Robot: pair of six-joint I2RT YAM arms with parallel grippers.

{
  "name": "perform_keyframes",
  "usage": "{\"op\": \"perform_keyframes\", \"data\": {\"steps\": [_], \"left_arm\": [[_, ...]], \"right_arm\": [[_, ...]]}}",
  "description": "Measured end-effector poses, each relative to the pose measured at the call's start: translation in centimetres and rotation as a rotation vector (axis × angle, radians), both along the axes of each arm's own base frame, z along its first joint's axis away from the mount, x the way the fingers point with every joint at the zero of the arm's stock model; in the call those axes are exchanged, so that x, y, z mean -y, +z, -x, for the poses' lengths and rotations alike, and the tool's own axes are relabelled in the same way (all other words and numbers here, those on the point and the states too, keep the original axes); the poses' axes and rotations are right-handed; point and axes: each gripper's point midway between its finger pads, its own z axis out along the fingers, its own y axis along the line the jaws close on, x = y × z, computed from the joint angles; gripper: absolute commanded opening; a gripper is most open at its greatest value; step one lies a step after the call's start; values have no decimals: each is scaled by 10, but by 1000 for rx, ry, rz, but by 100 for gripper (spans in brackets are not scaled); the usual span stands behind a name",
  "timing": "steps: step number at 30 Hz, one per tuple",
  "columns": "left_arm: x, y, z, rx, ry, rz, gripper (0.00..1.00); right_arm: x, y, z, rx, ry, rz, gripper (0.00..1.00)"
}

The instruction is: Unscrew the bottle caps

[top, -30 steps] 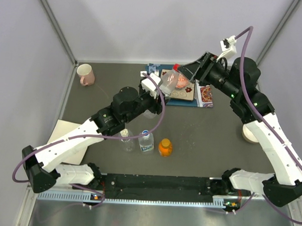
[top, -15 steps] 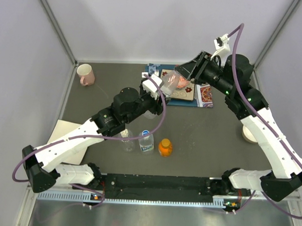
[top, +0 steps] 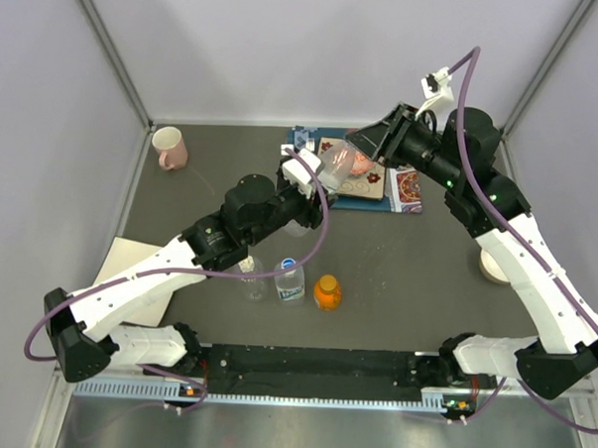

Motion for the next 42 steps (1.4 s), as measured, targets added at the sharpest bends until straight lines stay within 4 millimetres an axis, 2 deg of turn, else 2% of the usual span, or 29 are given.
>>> {"op": "perform_keyframes", "data": {"steps": [4, 7, 19, 25, 33, 42], "left_arm": [[1, -1, 6, -5, -37, 8, 43], [4, 0, 18, -19, -114, 33, 42], [22, 30, 88, -100, -556, 193, 42], [19, 39, 118, -175, -772, 269, 43], [11, 54, 145, -259, -995, 331, 44], [5, 60, 167, -306, -1183, 325, 45]], "right_arm": [[-3, 0, 5, 38, 43, 30, 0], [-3, 1, 16, 89, 93, 52, 0], [11, 36, 93, 445, 298, 70, 0], [16, 42, 126, 578, 379, 38, 0], [14, 54, 157, 723, 511, 31, 0], [13, 56, 179, 831, 627, 47, 0]]}}
